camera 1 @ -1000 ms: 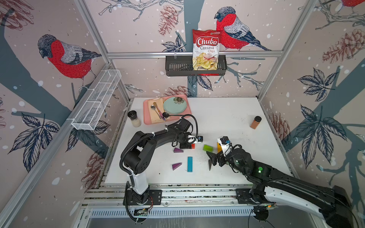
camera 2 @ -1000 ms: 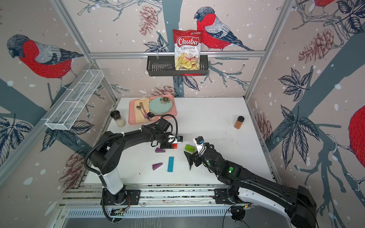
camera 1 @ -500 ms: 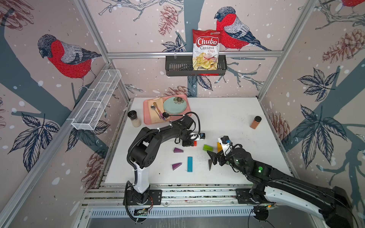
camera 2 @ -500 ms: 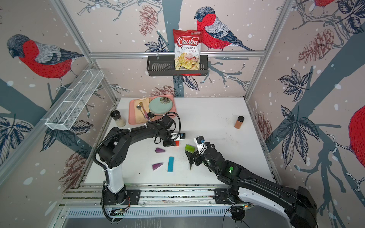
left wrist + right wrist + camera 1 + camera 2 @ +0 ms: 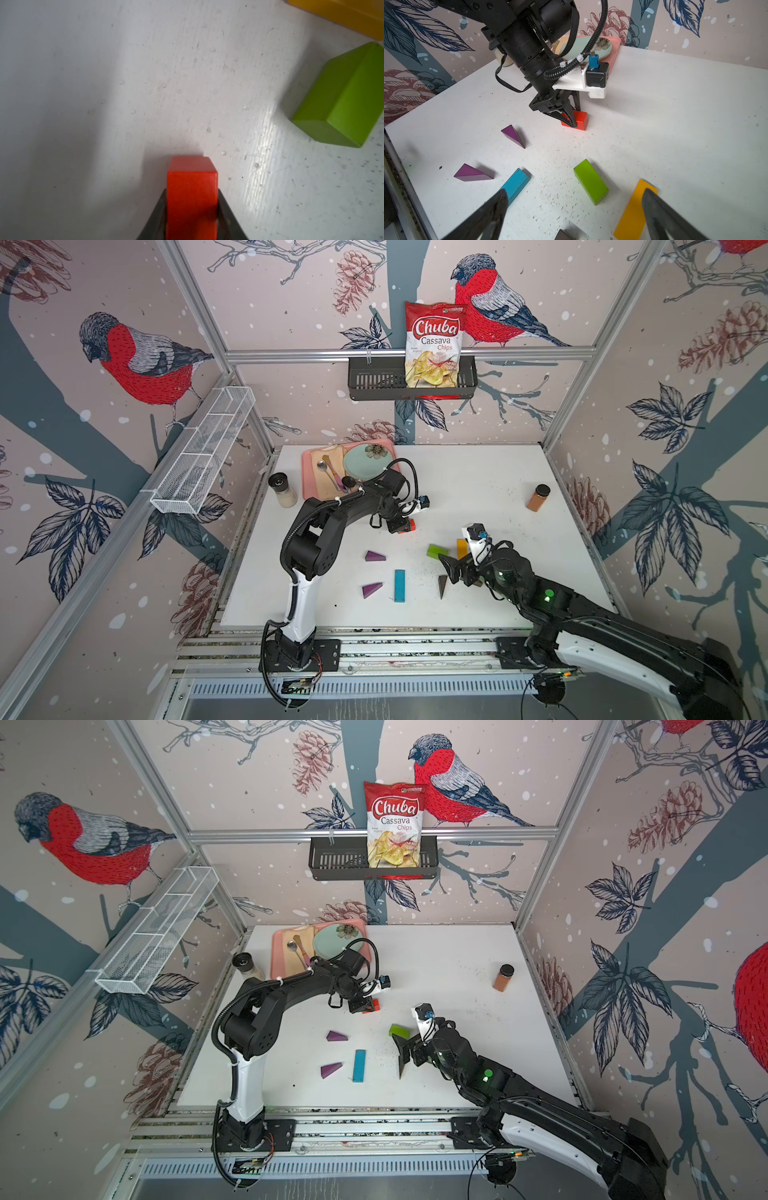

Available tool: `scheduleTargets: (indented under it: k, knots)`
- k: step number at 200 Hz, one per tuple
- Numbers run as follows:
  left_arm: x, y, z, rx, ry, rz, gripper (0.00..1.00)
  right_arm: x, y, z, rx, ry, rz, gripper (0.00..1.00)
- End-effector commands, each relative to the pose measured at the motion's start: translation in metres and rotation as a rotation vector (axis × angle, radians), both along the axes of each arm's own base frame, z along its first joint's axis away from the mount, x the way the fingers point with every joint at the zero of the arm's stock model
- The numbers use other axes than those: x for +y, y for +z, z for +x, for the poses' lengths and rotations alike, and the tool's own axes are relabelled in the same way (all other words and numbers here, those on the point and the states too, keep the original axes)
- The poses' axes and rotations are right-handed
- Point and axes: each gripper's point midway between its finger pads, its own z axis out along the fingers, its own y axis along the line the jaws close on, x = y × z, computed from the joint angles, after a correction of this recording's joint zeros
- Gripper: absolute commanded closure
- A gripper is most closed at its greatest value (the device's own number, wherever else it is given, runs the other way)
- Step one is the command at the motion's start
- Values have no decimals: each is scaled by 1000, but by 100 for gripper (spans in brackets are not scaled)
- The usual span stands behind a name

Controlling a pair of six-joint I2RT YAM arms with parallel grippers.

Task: Assemble a small pinwheel with building blocks
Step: Place the building block at the center of the board, then pick up the building block from the center of the board.

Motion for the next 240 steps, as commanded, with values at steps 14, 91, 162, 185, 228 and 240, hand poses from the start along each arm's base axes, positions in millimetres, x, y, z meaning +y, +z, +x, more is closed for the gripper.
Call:
scheduleTargets:
  k: [14,91,162,185,228,240]
  knots:
    - [8,-8,-7,68,47,39,74,4,9,1,-25,13,29,0]
    - [11,-1,4,22,71,31,27,4,8,1,-22,16,27,1]
    - [1,26,11,-34,73,-44,16,4,8,1,-22,18,28,1]
    - [-6,56,11,-115,55,-89,15,-3,9,6,-28,-30,17,1]
    - [-19,71,-33,-303,-174,-84,18,-61,38,24,-110,-312,95,1]
    - [-23,64,-48,-307,-235,-96,18,-83,47,25,-141,-401,150,1]
